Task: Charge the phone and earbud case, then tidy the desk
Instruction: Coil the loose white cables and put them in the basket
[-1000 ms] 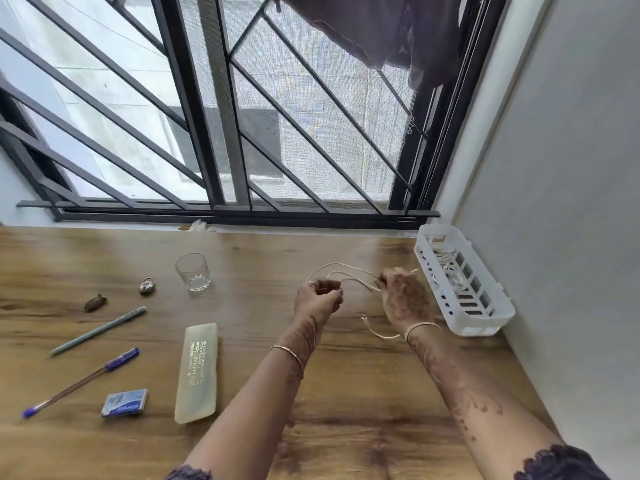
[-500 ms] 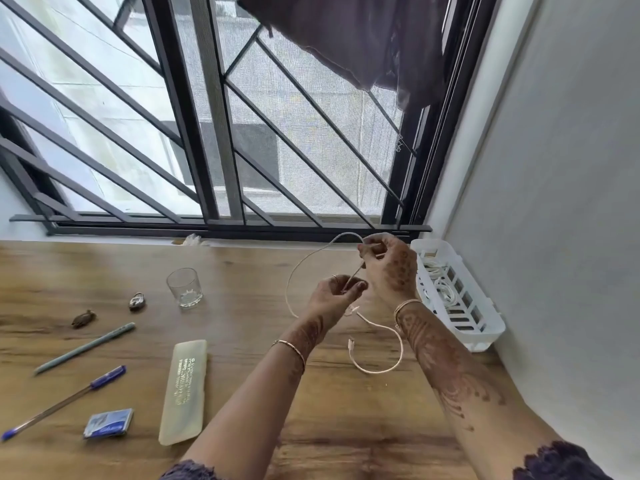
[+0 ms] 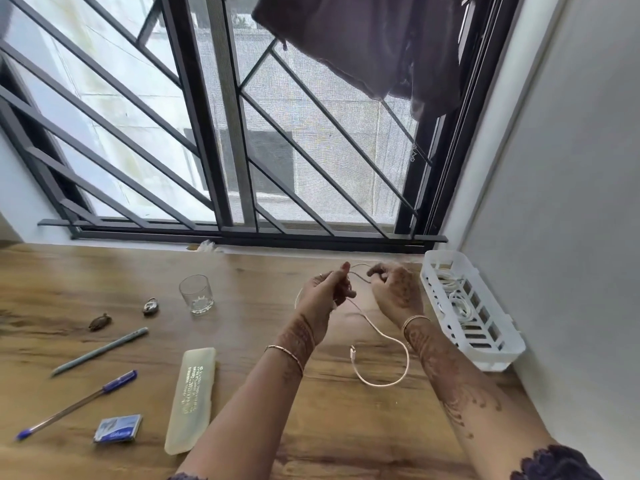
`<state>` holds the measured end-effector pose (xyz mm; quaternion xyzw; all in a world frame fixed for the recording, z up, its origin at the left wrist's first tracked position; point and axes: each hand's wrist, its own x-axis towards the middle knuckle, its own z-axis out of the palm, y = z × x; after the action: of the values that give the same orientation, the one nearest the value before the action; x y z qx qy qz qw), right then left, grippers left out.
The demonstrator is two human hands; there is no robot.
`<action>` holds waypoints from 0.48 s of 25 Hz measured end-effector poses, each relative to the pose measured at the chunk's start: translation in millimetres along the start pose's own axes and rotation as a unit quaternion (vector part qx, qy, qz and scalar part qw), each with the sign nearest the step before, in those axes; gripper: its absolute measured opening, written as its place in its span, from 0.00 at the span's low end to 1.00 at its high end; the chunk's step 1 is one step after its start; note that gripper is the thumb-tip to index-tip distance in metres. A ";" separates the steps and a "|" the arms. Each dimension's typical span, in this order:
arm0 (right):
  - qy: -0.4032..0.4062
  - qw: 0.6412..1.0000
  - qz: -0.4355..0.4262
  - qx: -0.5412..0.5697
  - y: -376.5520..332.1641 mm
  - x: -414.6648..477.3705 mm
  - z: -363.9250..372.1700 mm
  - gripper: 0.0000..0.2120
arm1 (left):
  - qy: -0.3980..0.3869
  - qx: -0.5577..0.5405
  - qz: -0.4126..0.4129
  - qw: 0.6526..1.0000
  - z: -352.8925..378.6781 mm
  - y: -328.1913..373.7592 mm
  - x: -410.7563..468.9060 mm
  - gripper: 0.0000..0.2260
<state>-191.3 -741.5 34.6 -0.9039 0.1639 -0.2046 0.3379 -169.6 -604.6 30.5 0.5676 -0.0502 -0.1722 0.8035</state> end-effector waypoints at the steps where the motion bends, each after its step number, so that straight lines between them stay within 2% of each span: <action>1: -0.020 0.999 -0.018 0.038 -2.1 -1.2 2.4 0.11 | 0.008 -0.001 -0.005 1.000 -0.6 2.2 1.0 0.14; 4: -0.062 0.980 -0.050 0.183 -6.0 -2.3 12.7 0.11 | 0.036 0.009 -0.018 0.999 -0.3 10.6 2.9 0.15; 6: -0.086 0.971 -0.050 0.217 -7.7 -0.6 14.5 0.17 | 0.046 -0.012 -0.029 0.998 1.4 11.2 5.8 0.15; 9: -0.078 0.978 -0.055 0.185 -5.6 3.5 16.4 0.18 | 0.021 -0.098 -0.057 0.993 3.6 11.2 9.6 0.17; 12: -0.094 0.991 -0.077 0.061 -3.9 4.1 18.1 0.14 | 0.001 -0.173 -0.060 0.983 3.0 12.8 12.3 0.16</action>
<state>-178.5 -730.6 25.9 -0.9069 0.0483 -0.1535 0.3893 -156.1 -607.6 42.0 0.4225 0.0151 -0.2254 0.8777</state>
